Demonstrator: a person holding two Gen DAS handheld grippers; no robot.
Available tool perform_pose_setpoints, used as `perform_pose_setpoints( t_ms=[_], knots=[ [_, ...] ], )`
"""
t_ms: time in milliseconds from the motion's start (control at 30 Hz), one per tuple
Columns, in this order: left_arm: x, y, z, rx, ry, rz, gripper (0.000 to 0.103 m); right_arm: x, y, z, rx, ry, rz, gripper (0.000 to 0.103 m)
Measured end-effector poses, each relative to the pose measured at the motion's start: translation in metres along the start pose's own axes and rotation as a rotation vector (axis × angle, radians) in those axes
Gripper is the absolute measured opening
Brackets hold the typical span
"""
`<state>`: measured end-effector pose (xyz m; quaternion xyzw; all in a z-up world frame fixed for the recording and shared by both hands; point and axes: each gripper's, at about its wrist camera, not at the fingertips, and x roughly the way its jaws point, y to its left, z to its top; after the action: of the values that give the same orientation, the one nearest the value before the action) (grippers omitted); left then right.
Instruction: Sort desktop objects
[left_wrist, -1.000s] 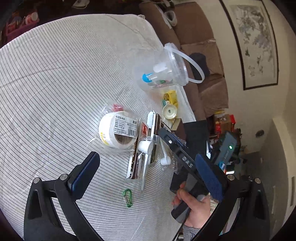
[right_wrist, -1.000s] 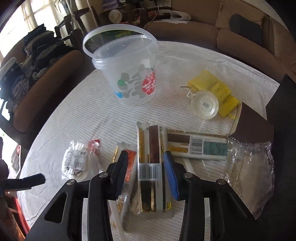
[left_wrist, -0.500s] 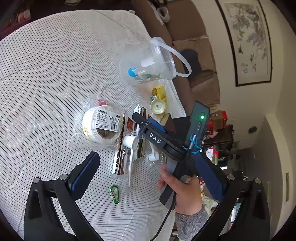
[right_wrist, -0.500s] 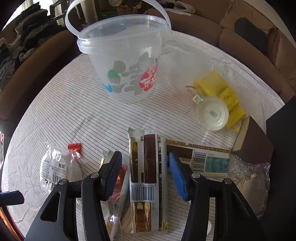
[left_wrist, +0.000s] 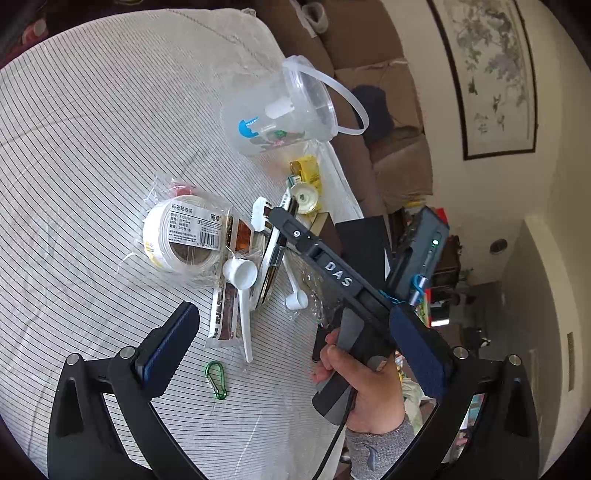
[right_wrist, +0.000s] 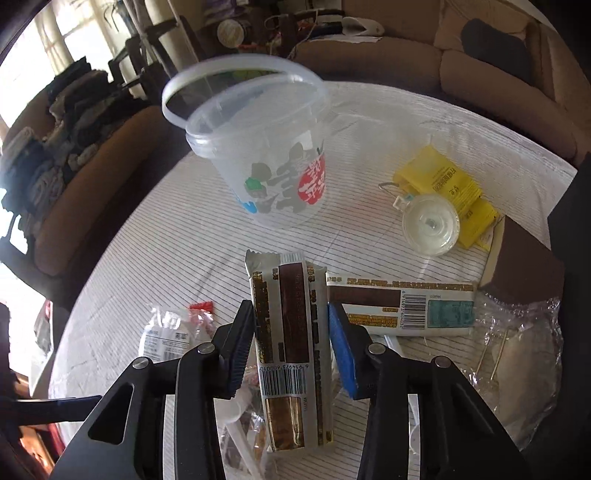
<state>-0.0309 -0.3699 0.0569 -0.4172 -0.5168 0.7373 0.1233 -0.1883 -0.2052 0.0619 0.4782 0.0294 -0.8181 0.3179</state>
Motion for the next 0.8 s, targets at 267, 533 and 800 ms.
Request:
perform_pose_setpoints(
  t_ms=[267,533,800],
  knots=[
    [0.009,-0.004,-0.007,0.025,0.045,0.010,0.103,-0.067,-0.011,-0.011,0.047,-0.229,0.118,0.041],
    [0.035,0.016,-0.020,-0.286,0.143,-0.517,0.103,-0.141,-0.011,-0.005,0.051,-0.381,0.145,0.041],
    [0.081,-0.001,-0.045,-0.479,0.270,-0.828,0.103,-0.184,0.016,-0.047,-0.070,-0.455,0.095,0.041]
  ],
)
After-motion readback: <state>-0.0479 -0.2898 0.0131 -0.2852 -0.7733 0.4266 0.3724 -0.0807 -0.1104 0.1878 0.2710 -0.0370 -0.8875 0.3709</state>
